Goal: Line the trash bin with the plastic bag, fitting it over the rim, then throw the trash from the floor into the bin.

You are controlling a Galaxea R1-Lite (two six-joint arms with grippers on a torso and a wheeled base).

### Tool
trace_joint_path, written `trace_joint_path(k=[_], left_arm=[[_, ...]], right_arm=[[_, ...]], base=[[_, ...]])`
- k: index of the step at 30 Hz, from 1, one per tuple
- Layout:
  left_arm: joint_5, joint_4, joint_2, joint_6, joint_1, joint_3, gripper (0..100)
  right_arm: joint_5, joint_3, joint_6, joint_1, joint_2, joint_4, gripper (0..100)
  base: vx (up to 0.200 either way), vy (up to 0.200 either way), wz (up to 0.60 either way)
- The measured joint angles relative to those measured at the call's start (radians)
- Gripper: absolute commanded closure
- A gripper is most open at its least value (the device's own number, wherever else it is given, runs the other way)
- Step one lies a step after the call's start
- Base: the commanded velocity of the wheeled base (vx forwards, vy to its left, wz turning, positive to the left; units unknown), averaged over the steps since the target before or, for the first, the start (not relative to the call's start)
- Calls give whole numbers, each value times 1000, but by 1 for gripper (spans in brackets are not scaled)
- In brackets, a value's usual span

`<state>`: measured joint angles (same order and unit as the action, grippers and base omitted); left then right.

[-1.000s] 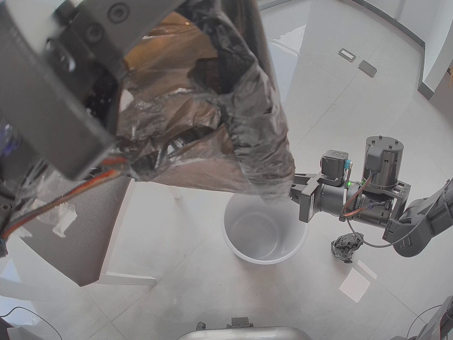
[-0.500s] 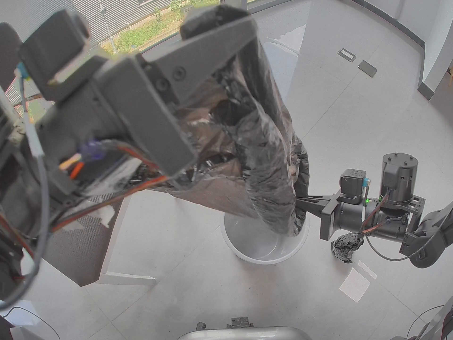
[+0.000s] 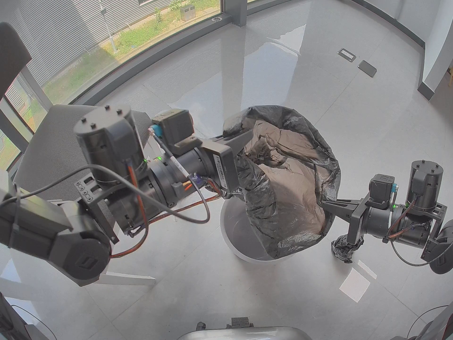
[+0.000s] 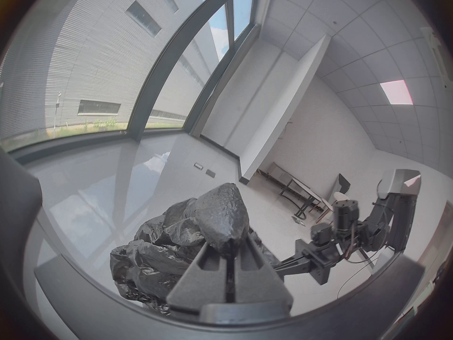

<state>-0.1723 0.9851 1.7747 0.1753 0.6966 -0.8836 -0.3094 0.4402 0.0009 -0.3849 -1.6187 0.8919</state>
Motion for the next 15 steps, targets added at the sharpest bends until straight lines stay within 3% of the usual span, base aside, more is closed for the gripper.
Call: trace_joint_path(k=[15], left_arm=[[-5,47,193,115,-40,-61,100]], right_arm=[[-1,-24,-27,7,-61,-4,100]], base=[[0,0,0]])
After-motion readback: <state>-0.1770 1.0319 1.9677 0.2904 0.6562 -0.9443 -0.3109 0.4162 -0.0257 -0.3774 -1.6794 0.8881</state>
